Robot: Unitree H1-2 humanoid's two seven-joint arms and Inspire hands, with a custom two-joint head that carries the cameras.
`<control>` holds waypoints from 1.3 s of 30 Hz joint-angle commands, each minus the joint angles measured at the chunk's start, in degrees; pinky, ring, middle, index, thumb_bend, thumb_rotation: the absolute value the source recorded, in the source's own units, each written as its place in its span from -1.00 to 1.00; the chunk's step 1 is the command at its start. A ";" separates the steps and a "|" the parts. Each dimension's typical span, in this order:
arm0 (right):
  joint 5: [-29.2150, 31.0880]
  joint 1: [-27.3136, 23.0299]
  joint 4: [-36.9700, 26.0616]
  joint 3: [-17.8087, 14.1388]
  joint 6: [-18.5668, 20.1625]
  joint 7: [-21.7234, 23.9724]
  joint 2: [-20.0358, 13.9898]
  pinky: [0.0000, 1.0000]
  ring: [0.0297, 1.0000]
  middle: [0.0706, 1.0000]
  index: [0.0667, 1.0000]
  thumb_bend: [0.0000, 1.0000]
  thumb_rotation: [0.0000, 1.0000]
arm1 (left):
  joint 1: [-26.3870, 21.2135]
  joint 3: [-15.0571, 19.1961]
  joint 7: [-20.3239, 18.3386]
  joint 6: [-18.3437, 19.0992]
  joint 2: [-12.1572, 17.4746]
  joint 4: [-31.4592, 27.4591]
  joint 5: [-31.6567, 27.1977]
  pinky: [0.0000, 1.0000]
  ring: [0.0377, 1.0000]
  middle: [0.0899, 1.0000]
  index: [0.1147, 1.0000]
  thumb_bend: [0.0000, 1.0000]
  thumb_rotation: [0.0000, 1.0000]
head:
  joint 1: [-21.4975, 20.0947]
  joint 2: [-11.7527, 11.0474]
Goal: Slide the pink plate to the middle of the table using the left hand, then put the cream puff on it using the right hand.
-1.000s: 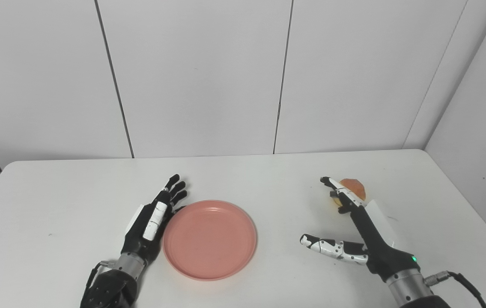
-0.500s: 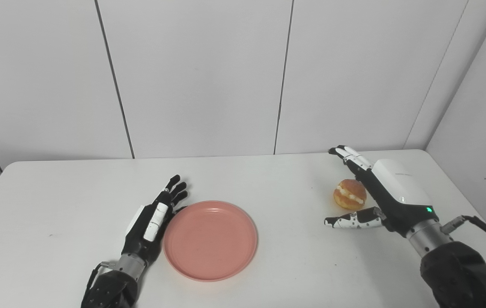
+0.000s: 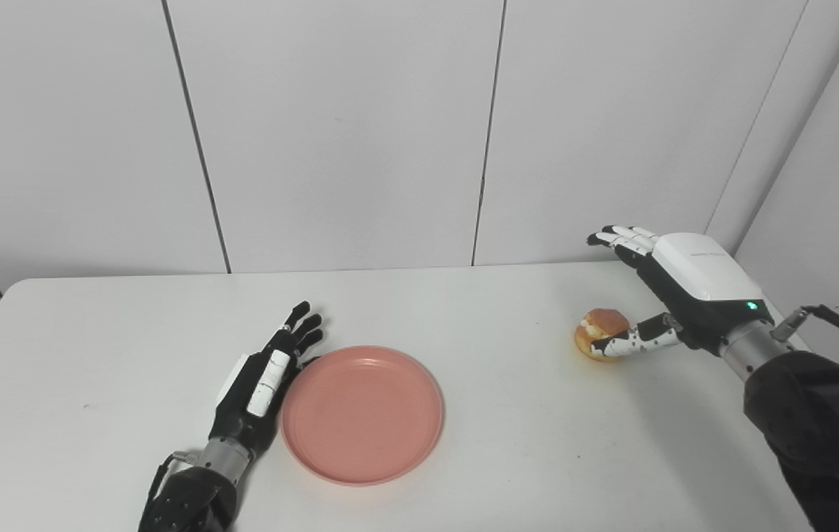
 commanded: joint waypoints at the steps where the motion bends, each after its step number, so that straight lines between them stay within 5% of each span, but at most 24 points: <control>1: -0.75 -3.56 0.37 -0.06 1.70 2.27 -2.76 0.71 0.88 0.86 0.68 1.00 -0.44 | 2.78 -0.95 -0.51 1.66 -1.53 2.48 0.30 0.59 0.89 0.89 0.87 0.88 0.74 | 0.07 0.00; 5: -0.01 -7.31 6.43 2.13 2.48 7.44 -4.71 0.50 0.84 0.85 0.65 1.00 -0.54 | 2.88 -0.99 -0.47 1.62 -1.62 2.40 0.33 0.59 0.89 0.89 0.88 0.88 0.73 | 0.30 0.04; 10: 0.30 -10.97 13.50 4.56 1.24 8.42 -5.73 0.49 0.81 0.79 0.63 1.00 -0.51 | 3.29 -1.03 -0.25 2.22 -1.66 1.35 0.40 0.58 0.89 0.90 0.88 0.85 0.75 | 0.54 0.10; 18: 0.03 -14.39 20.20 7.43 1.11 6.69 -5.01 0.54 0.84 0.78 0.63 1.00 -0.50 | 3.36 -0.91 -0.27 2.00 -1.66 1.74 0.28 0.56 0.88 0.90 0.87 0.85 0.73 | 0.63 0.08; 24: 0.22 -15.70 24.32 9.74 -0.56 5.05 -4.50 0.36 0.83 0.79 0.65 1.00 -0.46 | 3.66 -1.03 -0.01 2.30 -1.80 0.97 0.47 0.56 0.88 0.90 0.86 0.84 0.75 | 0.89 0.08; 39: 1.83 -16.01 30.35 12.46 -3.62 -0.40 -3.27 0.47 0.81 0.81 0.65 1.00 -0.48 | 3.66 -1.11 -0.28 2.13 -1.77 1.66 0.35 0.56 0.86 0.89 0.87 0.85 0.74 | 1.34 0.00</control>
